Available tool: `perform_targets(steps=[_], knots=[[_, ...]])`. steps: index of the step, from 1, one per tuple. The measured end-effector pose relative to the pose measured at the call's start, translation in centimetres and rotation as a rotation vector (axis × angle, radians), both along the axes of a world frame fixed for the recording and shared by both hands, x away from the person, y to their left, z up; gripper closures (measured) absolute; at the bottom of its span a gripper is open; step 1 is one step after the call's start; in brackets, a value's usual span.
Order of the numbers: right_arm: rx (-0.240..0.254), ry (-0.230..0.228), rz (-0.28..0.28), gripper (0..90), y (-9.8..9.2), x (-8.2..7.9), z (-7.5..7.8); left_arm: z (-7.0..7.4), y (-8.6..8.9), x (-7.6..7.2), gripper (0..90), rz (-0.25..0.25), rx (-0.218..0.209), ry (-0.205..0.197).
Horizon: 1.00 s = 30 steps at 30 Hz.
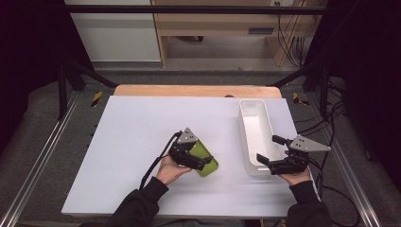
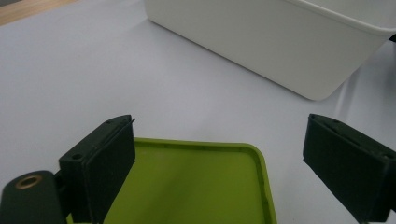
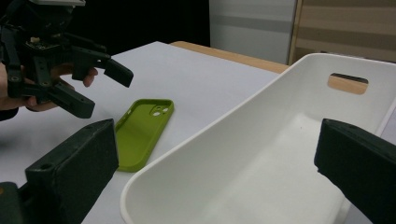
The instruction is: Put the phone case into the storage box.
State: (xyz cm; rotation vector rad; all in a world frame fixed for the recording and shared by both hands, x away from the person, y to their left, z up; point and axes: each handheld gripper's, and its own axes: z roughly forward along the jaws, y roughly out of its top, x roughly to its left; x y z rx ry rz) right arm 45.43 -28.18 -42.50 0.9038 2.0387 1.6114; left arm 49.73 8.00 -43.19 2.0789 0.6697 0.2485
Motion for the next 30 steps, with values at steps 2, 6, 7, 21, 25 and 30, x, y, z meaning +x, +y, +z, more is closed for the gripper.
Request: perform_targets(steps=[2, 6, 7, 21, 25, 30], knots=[[0.001, -0.001, 0.000, 0.1, 0.0, 0.0, 0.0, -0.1, -0.3, 0.1, 10.5, -0.001, 0.006, 0.005], [0.001, -0.001, -0.001, 0.1, 0.0, 0.0, 0.0, -0.3, -0.9, 0.2, 14.7, -0.005, 0.014, 0.010], [0.000, -0.002, -0.001, 0.0, 0.0, 0.0, 0.0, -0.3, -1.0, 0.2, 15.8, -0.002, 0.018, 0.008], [-0.001, 0.002, -0.003, 0.1, 0.0, 0.0, 0.0, -0.9, -2.5, 0.3, 36.5, -0.016, 0.041, 0.014], [0.000, 0.002, -0.003, 0.0, 0.0, -0.1, 0.0, -1.2, -2.8, 0.4, 43.1, -0.023, 0.040, 0.022], [0.000, 0.001, -0.002, 0.0, 0.0, 0.0, 0.0, -1.4, -3.0, 0.5, 52.1, -0.026, 0.039, 0.022]])
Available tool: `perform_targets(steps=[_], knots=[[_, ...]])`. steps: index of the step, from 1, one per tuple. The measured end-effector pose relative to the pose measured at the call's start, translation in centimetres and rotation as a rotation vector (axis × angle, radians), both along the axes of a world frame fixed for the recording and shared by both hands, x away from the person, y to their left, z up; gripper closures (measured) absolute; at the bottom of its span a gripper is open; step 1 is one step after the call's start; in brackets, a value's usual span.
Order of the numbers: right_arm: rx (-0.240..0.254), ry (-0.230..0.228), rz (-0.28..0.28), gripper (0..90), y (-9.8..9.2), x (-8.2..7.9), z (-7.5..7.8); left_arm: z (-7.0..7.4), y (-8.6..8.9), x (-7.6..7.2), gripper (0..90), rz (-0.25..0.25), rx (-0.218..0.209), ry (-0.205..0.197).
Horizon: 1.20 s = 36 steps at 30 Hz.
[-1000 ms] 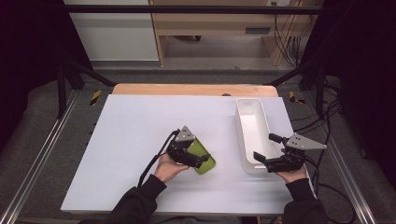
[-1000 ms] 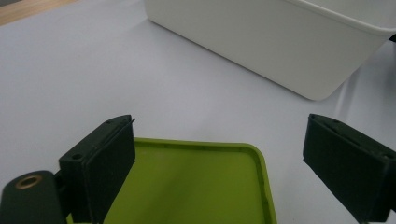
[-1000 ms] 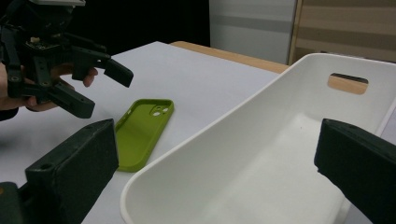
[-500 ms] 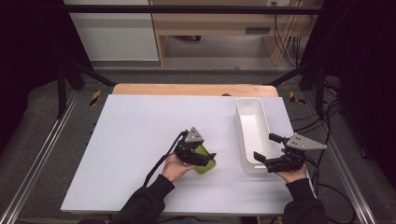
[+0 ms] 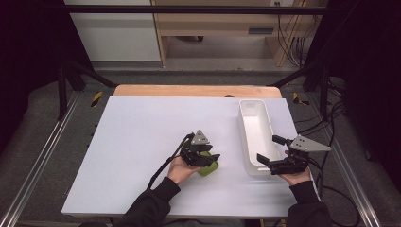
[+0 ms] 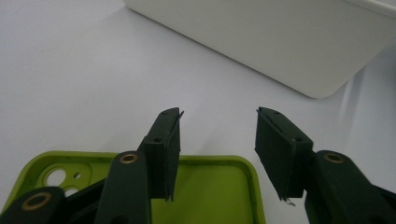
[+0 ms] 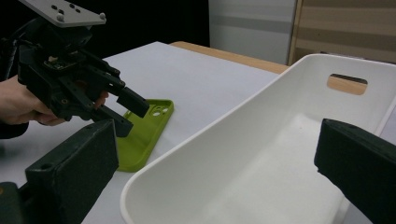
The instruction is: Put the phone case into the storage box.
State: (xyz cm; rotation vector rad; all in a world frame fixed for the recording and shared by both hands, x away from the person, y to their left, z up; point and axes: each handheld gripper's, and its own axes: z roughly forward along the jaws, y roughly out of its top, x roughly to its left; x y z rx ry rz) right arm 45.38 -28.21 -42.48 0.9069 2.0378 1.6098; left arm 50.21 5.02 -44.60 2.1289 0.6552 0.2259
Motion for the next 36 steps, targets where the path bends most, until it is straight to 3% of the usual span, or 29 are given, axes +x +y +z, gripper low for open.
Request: perform_targets(steps=[8, 20, 36], knots=[[0.001, 0.000, 0.001, 0.0, 0.0, 0.0, 0.0, -0.3, -0.4, 0.1, 67.8, 0.007, 0.017, -0.006], [0.001, -0.003, 0.002, 0.0, 0.0, 0.0, 0.0, -1.1, -1.3, 0.4, 86.4, 0.012, 0.041, 0.029], [0.000, -0.004, 0.003, 0.0, 0.0, 0.0, 0.0, -2.0, -2.0, 0.8, 89.4, 0.026, 0.081, 0.058]])
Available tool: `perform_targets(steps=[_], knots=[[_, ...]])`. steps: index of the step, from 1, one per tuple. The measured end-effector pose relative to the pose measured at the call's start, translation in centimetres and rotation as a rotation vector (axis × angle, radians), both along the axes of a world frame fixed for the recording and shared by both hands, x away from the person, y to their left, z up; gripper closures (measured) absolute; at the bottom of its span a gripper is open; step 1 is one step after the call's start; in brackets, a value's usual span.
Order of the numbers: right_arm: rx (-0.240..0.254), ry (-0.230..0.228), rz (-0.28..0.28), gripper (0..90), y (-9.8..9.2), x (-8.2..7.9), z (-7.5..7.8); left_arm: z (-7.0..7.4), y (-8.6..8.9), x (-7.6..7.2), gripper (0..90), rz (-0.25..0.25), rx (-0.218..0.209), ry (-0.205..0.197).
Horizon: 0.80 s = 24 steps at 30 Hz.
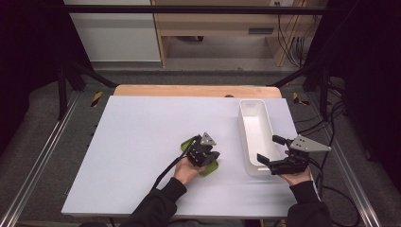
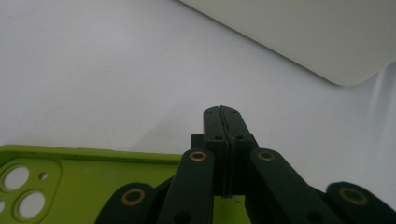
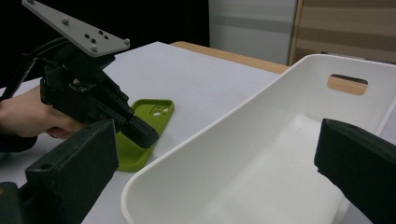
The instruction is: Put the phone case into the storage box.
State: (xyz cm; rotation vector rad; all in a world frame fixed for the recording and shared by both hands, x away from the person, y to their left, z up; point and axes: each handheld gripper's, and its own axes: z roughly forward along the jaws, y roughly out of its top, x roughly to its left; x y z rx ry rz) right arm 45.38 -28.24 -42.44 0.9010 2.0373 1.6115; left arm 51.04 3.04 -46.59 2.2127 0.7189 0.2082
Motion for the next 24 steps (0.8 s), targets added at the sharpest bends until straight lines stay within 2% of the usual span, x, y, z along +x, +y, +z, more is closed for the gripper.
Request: perform_targets(steps=[10, 24], knots=[[0.000, -0.005, 0.000, 0.1, -0.04, 0.02, 0.01, -0.39, -0.44, 0.20, 89.5, 0.014, 0.035, 0.003], [0.000, -0.005, 0.000, 0.0, -0.09, -0.01, 0.04, -0.20, -0.40, 0.31, 89.6, -0.001, 0.063, 0.013]])
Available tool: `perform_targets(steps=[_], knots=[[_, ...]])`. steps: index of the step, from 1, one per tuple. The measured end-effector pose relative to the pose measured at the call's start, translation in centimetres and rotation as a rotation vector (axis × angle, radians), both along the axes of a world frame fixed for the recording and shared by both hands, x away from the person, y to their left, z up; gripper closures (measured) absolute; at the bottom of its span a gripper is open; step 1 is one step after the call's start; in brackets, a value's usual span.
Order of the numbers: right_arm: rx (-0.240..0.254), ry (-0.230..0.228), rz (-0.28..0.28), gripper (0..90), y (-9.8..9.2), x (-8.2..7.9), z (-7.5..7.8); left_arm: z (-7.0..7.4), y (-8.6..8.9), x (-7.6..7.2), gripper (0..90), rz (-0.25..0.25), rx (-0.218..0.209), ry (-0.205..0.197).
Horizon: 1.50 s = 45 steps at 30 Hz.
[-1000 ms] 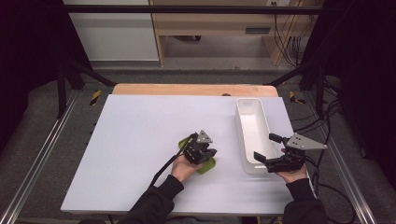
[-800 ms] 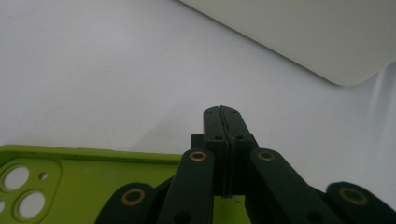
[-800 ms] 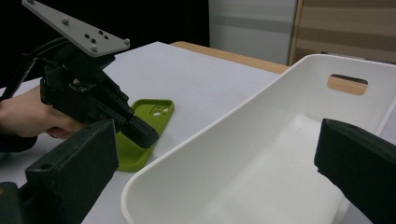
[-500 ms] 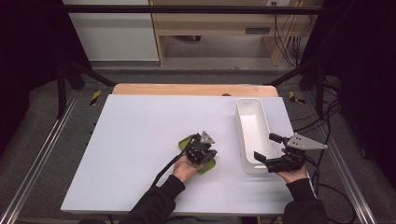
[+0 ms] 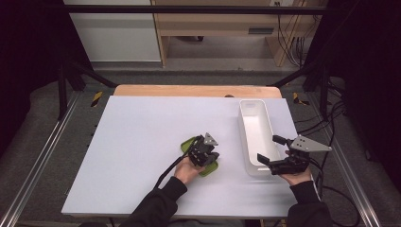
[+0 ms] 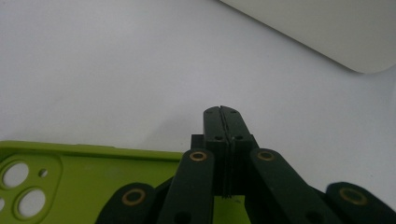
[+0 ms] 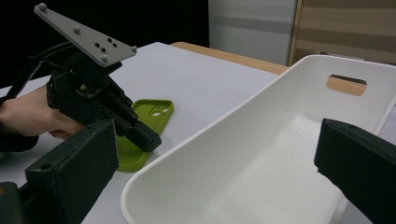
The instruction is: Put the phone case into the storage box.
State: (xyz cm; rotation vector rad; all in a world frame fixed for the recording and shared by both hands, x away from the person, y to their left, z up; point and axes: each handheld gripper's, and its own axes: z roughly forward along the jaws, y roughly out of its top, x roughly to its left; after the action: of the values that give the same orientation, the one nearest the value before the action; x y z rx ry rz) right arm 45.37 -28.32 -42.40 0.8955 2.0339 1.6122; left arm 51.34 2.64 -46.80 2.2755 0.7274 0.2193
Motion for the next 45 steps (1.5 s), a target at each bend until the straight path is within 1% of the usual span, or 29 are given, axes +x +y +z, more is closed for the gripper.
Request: perform_targets(steps=[16, 36, 43, 45], knots=[[-0.002, -0.001, -0.001, 0.0, 0.0, 0.0, 0.0, 0.3, 0.3, -0.4, 89.6, -0.021, 0.051, -0.004], [-0.003, -0.003, -0.002, 0.1, 0.0, -0.1, 0.1, 0.6, 1.7, -1.2, 89.6, -0.062, 0.096, 0.006], [-0.002, -0.003, -0.002, 0.0, -0.1, -0.1, 0.1, 0.7, 2.1, -1.5, 89.6, -0.075, 0.120, -0.002], [0.000, -0.005, -0.002, 0.0, -0.1, -0.1, 0.1, 0.7, 2.3, -1.6, 89.6, -0.074, 0.115, -0.002]])
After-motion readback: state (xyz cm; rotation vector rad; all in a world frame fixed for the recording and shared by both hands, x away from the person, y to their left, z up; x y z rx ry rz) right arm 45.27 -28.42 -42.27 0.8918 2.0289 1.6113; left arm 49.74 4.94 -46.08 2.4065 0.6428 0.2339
